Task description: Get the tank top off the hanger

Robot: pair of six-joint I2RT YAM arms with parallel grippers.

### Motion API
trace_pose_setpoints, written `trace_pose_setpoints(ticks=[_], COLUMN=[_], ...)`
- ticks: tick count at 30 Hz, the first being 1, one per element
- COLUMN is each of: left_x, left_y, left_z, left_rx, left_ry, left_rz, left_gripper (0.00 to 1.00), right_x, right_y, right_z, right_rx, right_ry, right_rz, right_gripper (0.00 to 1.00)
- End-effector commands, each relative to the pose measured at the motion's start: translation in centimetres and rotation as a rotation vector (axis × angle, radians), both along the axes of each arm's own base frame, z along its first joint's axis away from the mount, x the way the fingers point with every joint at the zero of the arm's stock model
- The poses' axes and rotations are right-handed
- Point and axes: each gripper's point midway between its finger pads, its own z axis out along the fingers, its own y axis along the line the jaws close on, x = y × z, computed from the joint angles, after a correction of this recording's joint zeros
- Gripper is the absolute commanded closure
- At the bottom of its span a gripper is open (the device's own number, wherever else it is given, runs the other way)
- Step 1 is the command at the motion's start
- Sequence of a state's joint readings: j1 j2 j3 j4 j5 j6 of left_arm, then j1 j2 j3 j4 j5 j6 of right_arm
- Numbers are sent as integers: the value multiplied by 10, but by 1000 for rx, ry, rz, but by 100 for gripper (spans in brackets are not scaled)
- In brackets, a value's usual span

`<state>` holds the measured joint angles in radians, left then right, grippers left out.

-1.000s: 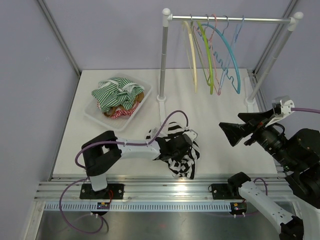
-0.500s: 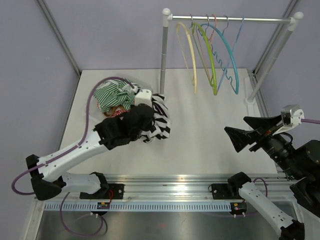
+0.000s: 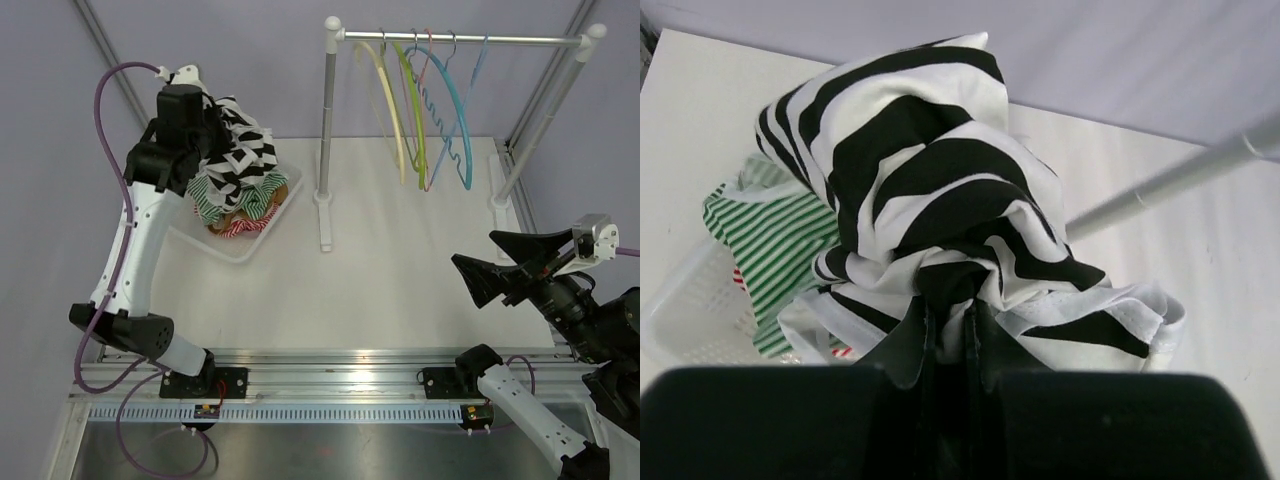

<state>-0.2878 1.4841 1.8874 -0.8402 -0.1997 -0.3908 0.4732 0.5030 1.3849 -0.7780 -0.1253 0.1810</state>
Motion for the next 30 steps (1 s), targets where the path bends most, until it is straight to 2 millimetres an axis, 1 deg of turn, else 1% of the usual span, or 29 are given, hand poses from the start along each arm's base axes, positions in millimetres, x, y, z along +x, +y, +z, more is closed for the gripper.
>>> trace_pose_setpoints(ticks=[1, 2, 3, 4, 5, 6, 7, 8, 9, 10, 11, 13, 14, 18, 21, 23, 24, 25, 26, 27, 28, 29, 30], left_x=[25, 38, 45, 56, 63, 66, 72, 68, 69, 68, 65, 56, 53, 43, 36, 35, 37, 40, 41, 45, 45, 49, 52], left_y=[0, 15, 17, 24, 40, 48, 56, 61, 70, 75, 74, 72, 67, 69, 75, 79, 80, 82, 85, 85, 85, 83, 81], left_z=[-15, -21, -34, -55, -82, -100, -131, -165, -185, -221, -242, -293, -307, -346, -359, -351, -335, -323, -309, -283, -273, -252, -237], left_rx=[-121, -153, -183, -192, -180, -170, -165, -155, -126, -107, -95, -64, -41, 3, 39, 55, 57, 61, 69, 64, 60, 46, 40], left_ry=[83, 85, 116, 160, 213, 253, 324, 400, 438, 524, 575, 704, 738, 830, 882, 877, 838, 810, 787, 734, 713, 674, 642], left_rz=[-120, -100, -109, -75, -8, 28, 70, 100, 147, 188, 193, 195, 182, 192, 208, 222, 227, 236, 246, 244, 242, 233, 220], left_gripper=[100, 100, 100, 100, 100, 100, 100, 100, 100, 100, 100, 100, 100, 100, 100, 100, 100, 100, 93, 84, 75, 65, 60], right_x=[-12, -11, -13, -14, -12, -10, -10, -9, -9, -9, -8, -9, -9, -9, -8, -7, -7, -6, -7, -6, -6, -5, -5], right_y=[9, 12, 16, 17, 20, 21, 22, 23, 25, 25, 26, 28, 28, 30, 32, 33, 33, 33, 34, 34, 35, 35, 35], right_z=[15, 11, 11, 10, 5, 3, 1, -2, -4, -5, -5, -6, -6, -8, -11, -13, -12, -12, -11, -11, -11, -11, -11], right_rx=[30, 31, 35, 35, 27, 22, 18, 13, 7, 4, 4, 5, 5, 5, 5, 2, 3, 2, 2, 2, 0, -2, -4], right_ry=[-74, -67, -73, -72, -63, -55, -51, -44, -44, -45, -48, -47, -49, -46, -40, -33, -35, -33, -35, -33, -33, -30, -32], right_rz=[76, 91, 114, 125, 135, 137, 140, 145, 152, 154, 158, 169, 171, 182, 187, 190, 190, 190, 194, 193, 196, 199, 198], right_gripper=[1, 0, 0, 1, 1, 1, 1, 0, 1, 1, 0, 0, 1, 0, 1, 1, 0, 1, 0, 1, 1, 1, 1])
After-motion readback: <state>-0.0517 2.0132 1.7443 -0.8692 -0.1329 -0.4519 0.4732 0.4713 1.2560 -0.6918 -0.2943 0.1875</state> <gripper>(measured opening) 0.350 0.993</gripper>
